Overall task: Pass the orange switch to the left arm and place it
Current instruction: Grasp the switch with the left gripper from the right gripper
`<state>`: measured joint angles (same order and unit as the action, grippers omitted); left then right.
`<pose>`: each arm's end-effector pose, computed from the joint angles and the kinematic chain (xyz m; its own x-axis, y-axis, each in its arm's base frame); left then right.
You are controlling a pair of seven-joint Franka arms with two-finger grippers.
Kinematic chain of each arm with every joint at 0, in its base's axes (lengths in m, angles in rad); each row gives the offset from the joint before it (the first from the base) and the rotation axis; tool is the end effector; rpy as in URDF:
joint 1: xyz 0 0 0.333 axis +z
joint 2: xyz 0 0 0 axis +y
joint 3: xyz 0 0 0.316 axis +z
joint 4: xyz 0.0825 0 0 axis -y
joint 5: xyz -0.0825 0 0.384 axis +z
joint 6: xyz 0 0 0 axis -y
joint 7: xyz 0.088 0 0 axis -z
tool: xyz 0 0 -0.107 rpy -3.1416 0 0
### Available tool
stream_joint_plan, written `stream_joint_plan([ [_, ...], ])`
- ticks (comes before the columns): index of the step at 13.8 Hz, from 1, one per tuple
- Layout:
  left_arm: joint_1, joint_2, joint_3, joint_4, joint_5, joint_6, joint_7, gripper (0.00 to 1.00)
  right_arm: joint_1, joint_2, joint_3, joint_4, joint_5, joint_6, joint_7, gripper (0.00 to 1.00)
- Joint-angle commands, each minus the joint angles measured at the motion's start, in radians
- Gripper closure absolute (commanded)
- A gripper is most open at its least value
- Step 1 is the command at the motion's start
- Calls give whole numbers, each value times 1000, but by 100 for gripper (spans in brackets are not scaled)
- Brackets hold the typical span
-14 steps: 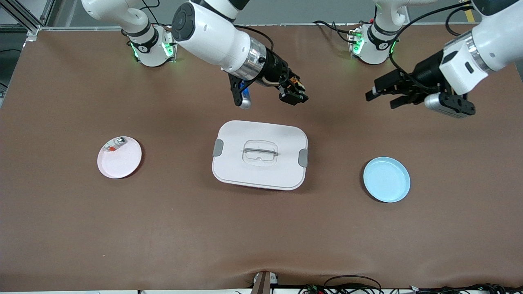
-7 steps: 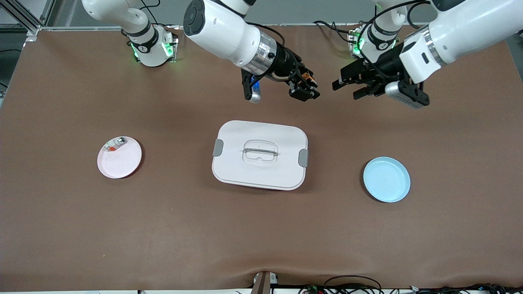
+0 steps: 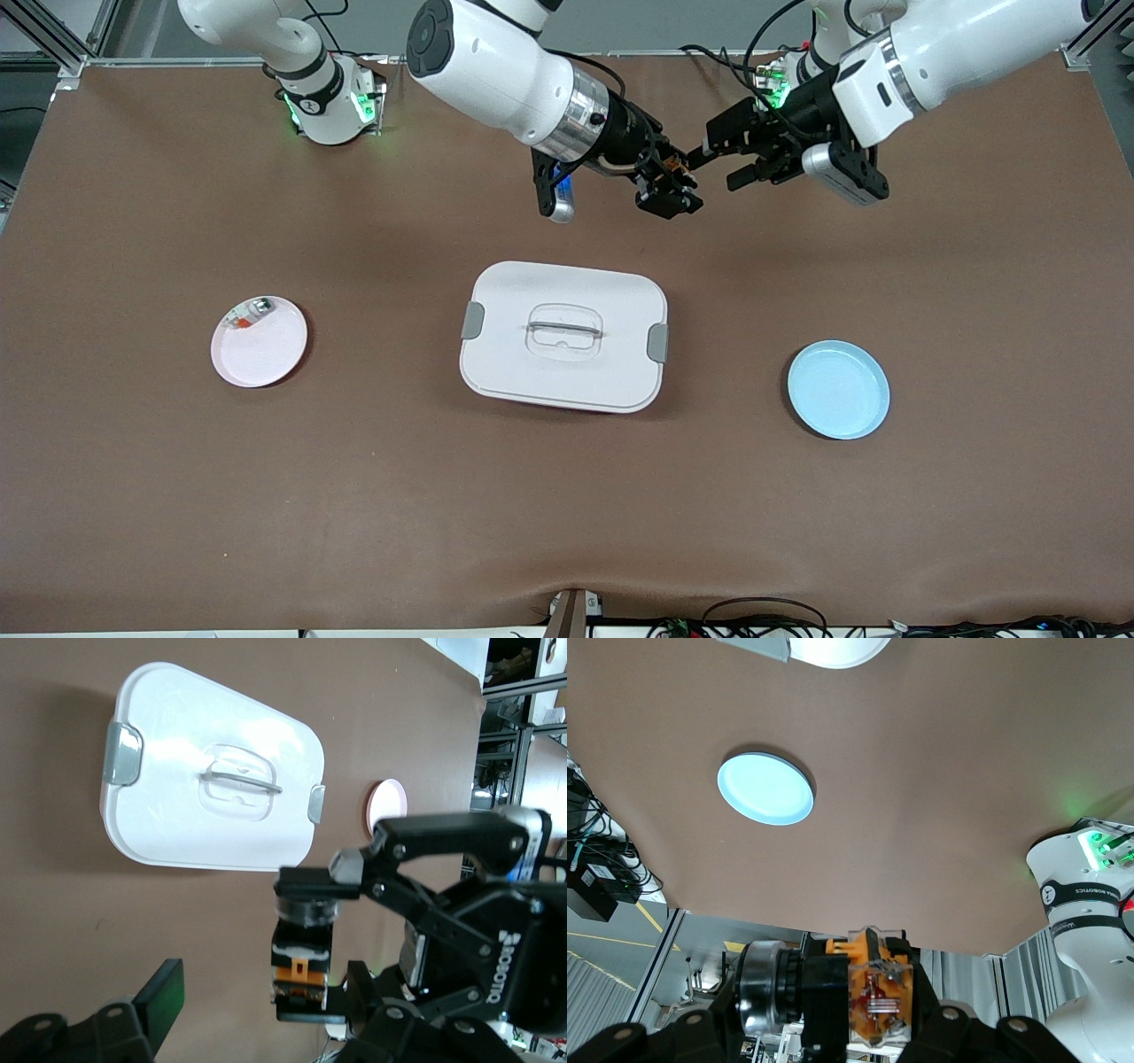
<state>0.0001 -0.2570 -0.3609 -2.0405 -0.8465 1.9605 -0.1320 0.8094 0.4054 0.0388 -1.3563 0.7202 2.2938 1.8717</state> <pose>0.4513 -0.2406 0.5775 0.9991 0.0327 -0.0274 0.0426 -0.7418 0.6693 0.4724 0.5491 0.5572 0.1894 -0.6566 -0.7300 -0.9818 -0.1398 -0.1290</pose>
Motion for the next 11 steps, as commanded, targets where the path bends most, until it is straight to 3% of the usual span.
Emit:
stream_joint_plan([
  [1,8,-45,-16,-52,-49,28,40,23,17,21,-11,37,16,3,17,83],
  [7,8,-34,-65,-75,-100,135,63,31,22,21,-11,37,16,3,21,82],
  [11,8,-34,-72,-87,-101,135,69,56,21,23,-13,37,16,1,21,82],
])
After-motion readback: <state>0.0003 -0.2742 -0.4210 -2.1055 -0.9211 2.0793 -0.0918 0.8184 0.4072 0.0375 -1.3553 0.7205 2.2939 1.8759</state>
